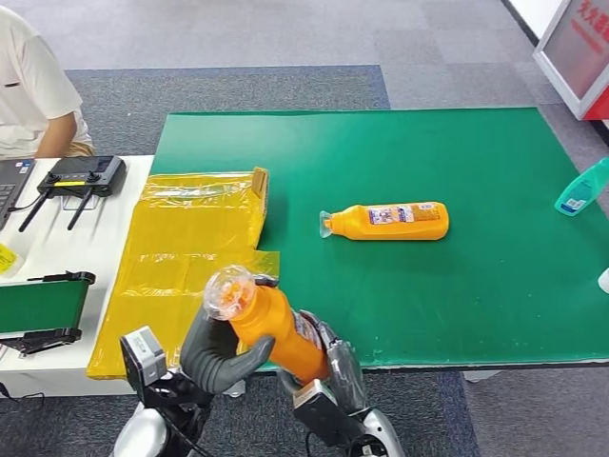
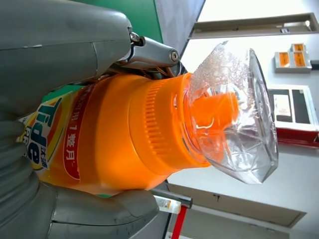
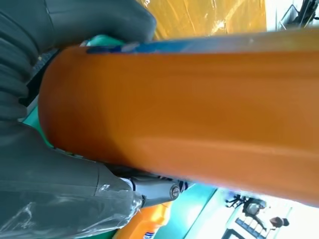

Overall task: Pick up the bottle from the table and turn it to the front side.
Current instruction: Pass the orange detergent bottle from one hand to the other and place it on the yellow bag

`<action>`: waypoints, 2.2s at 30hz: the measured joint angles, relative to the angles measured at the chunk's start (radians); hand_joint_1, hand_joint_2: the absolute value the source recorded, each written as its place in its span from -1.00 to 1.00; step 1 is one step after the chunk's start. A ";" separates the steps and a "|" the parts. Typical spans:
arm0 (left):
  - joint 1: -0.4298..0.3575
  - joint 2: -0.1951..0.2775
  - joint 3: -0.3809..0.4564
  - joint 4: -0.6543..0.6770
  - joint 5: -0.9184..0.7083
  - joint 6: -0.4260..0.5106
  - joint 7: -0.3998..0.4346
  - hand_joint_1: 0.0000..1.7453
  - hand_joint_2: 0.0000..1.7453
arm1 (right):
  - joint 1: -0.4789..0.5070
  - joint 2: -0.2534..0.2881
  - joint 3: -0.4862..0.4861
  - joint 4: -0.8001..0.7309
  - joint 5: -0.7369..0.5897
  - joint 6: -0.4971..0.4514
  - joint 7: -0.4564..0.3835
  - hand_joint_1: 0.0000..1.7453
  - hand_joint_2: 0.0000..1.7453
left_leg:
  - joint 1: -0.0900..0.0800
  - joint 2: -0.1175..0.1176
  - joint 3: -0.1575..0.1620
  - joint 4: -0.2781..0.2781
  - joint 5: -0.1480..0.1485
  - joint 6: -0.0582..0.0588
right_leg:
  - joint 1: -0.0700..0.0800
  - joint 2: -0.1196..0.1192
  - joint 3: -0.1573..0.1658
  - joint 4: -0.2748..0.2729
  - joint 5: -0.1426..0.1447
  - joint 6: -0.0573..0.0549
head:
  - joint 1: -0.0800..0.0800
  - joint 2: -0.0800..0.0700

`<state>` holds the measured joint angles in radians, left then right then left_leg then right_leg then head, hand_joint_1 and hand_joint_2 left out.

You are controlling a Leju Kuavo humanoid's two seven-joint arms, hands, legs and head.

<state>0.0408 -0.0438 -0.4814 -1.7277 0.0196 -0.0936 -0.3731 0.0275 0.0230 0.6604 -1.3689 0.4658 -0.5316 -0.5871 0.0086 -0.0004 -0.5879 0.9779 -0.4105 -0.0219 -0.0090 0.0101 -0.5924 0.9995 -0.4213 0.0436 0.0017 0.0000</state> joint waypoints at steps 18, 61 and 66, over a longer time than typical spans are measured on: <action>0.135 -0.039 0.125 -0.078 -0.389 0.382 -0.044 1.00 1.00 | 0.074 -0.020 -0.042 -0.139 -0.039 0.004 0.074 -1.00 1.00 | 0.000 0.000 0.000 0.000 0.000 0.000 | 0.000 0.000 0.000 0.000 0.000 0.000 | 0.000 0.000; -0.511 0.031 0.044 0.664 -1.437 0.252 0.401 1.00 1.00 | 0.044 0.052 -0.204 -0.236 -0.140 0.299 0.095 -1.00 1.00 | 0.000 0.000 -0.002 0.000 0.004 -0.002 | 0.000 0.000 -0.003 0.000 0.004 -0.001 | 0.000 0.000; -0.533 -0.005 -0.008 0.704 -1.422 0.246 0.392 1.00 1.00 | 0.045 0.053 -0.213 -0.233 -0.154 0.302 0.093 -1.00 1.00 | 0.000 0.000 -0.003 0.000 0.004 -0.002 | 0.000 0.000 -0.004 0.000 0.004 -0.001 | 0.000 0.000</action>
<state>-0.4919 -0.0485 -0.4891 -1.0239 -1.4023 0.1522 0.0192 0.0725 0.0757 0.4471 -1.6018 0.3122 -0.2293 -0.4939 0.0087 -0.0003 -0.5907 0.9783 -0.4069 -0.0239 -0.0089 0.0103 -0.5960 0.9996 -0.4170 0.0426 0.0018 0.0000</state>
